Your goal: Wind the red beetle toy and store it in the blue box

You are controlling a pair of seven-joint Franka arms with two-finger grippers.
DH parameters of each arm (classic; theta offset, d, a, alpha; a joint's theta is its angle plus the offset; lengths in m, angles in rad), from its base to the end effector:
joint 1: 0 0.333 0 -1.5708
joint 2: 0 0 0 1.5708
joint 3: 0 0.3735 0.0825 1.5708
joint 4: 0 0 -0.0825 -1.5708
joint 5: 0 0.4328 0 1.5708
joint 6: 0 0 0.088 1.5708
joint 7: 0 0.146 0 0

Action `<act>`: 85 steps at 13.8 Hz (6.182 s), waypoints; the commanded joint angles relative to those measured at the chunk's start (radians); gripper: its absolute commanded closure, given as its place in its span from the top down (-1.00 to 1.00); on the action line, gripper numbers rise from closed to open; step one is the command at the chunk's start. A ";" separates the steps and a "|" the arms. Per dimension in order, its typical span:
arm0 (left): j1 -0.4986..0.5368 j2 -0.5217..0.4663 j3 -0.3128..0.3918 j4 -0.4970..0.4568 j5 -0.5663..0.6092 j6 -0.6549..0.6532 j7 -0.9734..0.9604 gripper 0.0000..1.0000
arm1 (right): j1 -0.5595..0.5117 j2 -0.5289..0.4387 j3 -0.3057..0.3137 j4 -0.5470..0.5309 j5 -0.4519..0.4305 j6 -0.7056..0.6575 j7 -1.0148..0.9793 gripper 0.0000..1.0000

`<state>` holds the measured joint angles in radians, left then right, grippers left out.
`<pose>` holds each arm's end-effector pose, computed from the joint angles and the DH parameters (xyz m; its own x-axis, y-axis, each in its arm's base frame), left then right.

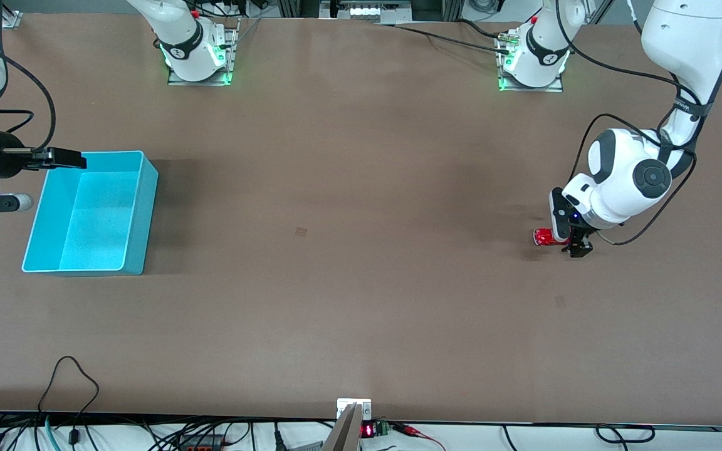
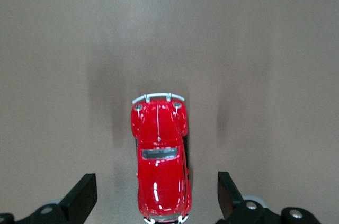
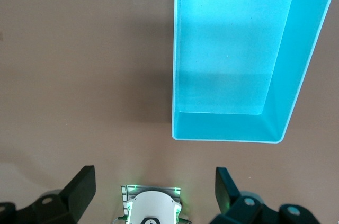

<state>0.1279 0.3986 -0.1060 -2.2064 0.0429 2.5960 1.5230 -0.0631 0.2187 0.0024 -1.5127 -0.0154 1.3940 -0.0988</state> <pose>0.6001 0.0114 0.1700 0.0411 -0.9990 0.0187 -0.9991 -0.0410 0.0068 0.6354 -0.0412 0.5250 0.9429 0.0389 -0.3308 0.0349 -0.9992 -0.0180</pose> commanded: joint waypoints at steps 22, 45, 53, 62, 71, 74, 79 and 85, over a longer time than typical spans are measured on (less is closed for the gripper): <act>0.010 0.013 -0.008 -0.018 0.020 0.065 0.017 -0.45 | -0.004 -0.002 0.004 0.008 0.003 -0.015 -0.004 1.00; 0.272 0.063 -0.009 0.010 0.048 0.007 0.327 1.00 | -0.006 -0.002 0.004 0.008 0.003 -0.015 -0.004 1.00; 0.262 -0.164 -0.164 0.085 0.031 -0.289 0.296 1.00 | -0.006 -0.002 0.005 0.008 0.003 -0.015 -0.004 1.00; 0.125 -0.176 -0.199 0.174 -0.181 -0.332 0.073 1.00 | -0.006 -0.002 0.004 0.008 0.003 -0.015 -0.004 1.00; 0.099 -0.173 -0.190 0.280 -0.209 -0.333 -0.889 1.00 | -0.006 -0.002 0.004 0.008 0.003 -0.016 -0.006 1.00; 0.070 -0.176 -0.144 0.380 -0.204 -0.431 -1.107 1.00 | -0.009 -0.002 0.005 0.005 0.014 -0.012 -0.006 1.00; -0.020 -0.194 -0.014 0.560 -0.180 -0.658 -1.357 1.00 | -0.012 0.011 0.005 -0.018 0.057 0.014 -0.007 1.00; -0.099 -0.274 0.072 0.651 -0.147 -0.865 -1.538 1.00 | 0.003 -0.021 0.011 -0.220 0.061 0.224 -0.074 1.00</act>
<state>0.0534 0.1510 -0.0522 -1.5691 -0.1239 1.7818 0.0409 -0.0610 0.2509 0.0098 -1.6328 0.0318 1.5427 -0.1262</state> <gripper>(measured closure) 0.000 0.000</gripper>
